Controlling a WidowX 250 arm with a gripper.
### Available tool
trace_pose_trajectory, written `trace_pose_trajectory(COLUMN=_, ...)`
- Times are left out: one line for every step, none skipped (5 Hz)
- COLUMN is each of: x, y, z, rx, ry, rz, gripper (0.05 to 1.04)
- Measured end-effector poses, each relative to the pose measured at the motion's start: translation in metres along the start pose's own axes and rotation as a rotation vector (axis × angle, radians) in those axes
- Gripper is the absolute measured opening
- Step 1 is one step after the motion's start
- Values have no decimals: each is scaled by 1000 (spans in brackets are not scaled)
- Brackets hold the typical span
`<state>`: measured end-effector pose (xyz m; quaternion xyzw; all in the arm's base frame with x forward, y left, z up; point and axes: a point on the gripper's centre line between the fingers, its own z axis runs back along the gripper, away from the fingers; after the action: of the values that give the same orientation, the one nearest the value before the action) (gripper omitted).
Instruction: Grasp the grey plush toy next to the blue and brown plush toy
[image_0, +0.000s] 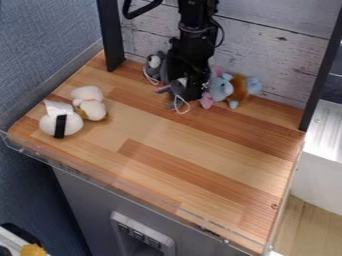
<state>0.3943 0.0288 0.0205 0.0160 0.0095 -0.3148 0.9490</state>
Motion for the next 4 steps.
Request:
trace_pose_trajectory(x=1, y=-2, z=-1, rx=0, ry=2, rz=-54, gripper=993)
trace_pose_trajectory(x=2, y=-2, z=-1, rx=0, ry=2, rz=-57, gripper=993)
trace_pose_trajectory(x=4, y=0, z=0, rx=-2, ry=2, rz=-53, gripper=994)
trace_pose_trajectory(x=6, y=1, z=0, rx=-7, ry=10, rz=-9, gripper=994)
